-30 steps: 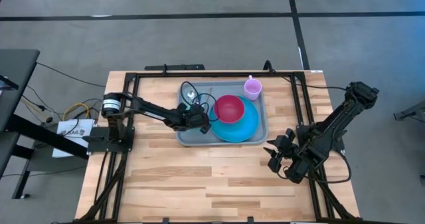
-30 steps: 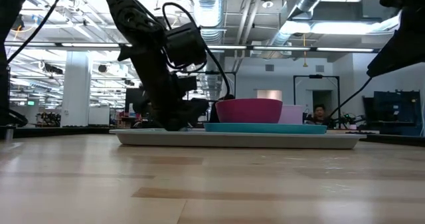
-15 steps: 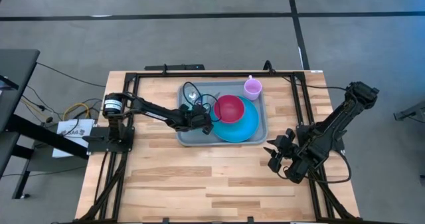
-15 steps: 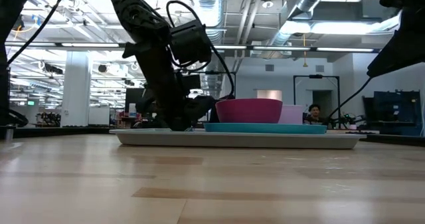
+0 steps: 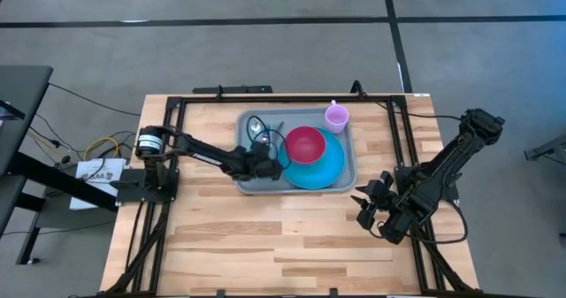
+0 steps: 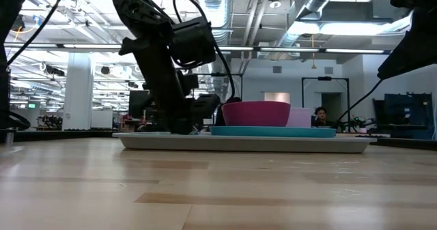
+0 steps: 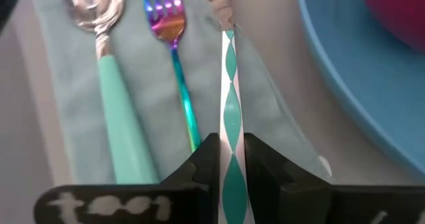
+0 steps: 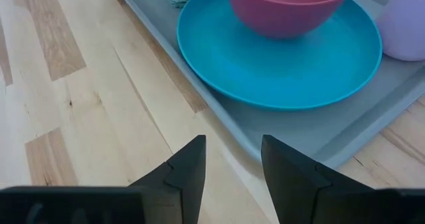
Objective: Set up tray
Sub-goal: Put the white knife on the blue napkin
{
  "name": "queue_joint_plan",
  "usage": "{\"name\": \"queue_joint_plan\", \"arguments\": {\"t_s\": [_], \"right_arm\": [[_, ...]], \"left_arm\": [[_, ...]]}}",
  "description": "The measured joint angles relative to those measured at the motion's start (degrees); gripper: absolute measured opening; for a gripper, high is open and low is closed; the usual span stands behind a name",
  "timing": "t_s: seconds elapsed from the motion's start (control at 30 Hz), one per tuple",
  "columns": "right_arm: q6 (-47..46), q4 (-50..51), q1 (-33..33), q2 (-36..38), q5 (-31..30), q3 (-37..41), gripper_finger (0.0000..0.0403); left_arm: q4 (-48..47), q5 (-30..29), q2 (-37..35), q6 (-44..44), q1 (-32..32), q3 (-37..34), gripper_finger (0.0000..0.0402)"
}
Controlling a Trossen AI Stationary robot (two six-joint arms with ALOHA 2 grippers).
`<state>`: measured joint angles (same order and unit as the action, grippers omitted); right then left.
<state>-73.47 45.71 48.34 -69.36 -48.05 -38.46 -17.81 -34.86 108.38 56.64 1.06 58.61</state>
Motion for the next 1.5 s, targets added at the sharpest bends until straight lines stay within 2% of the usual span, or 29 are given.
{"name": "queue_joint_plan", "arguments": {"t_s": [0.17, 0.33, 0.63, 0.83, 1.0, 1.13, 1.5], "right_arm": [[0.0, 0.0, 0.0, 0.0, 0.0, 0.0, 0.0138], [0.0, 0.0, 0.0, 0.0, 0.0, 0.0, 0.0135], [0.0, -0.2, 0.0, 0.0, 0.0, 0.0, 0.0134], [0.0, -0.2, 0.0, 0.0, 0.0, 0.0, 0.0133], [0.1, -0.2, 0.0, 0.0, 0.0, 0.0, 0.0134], [1.6, -0.2, 0.0, 0.0, 0.0, 0.0, 0.0133], [2.0, 0.1, -0.1, 0.0, 0.0, 0.0, 0.0133]], "left_arm": [[-0.7, -4.9, -0.1, 6.8, -1.6, 0.0, 0.0031], [-0.7, -4.3, -0.1, 11.8, -1.8, 0.0, 0.0044], [-0.5, -6.4, -0.1, 19.1, -3.5, 0.0, 0.0032], [-1.7, -6.8, -0.1, 20.2, -4.8, 2.5, 0.0044], [-6.8, -11.0, -0.2, 20.2, -6.5, 7.6, 0.0032], [-12.0, -11.5, -0.2, 20.5, -6.8, 11.1, 0.0037], [-14.7, -11.5, 1.3, 26.7, -7.2, 11.5, 0.0034]]}}
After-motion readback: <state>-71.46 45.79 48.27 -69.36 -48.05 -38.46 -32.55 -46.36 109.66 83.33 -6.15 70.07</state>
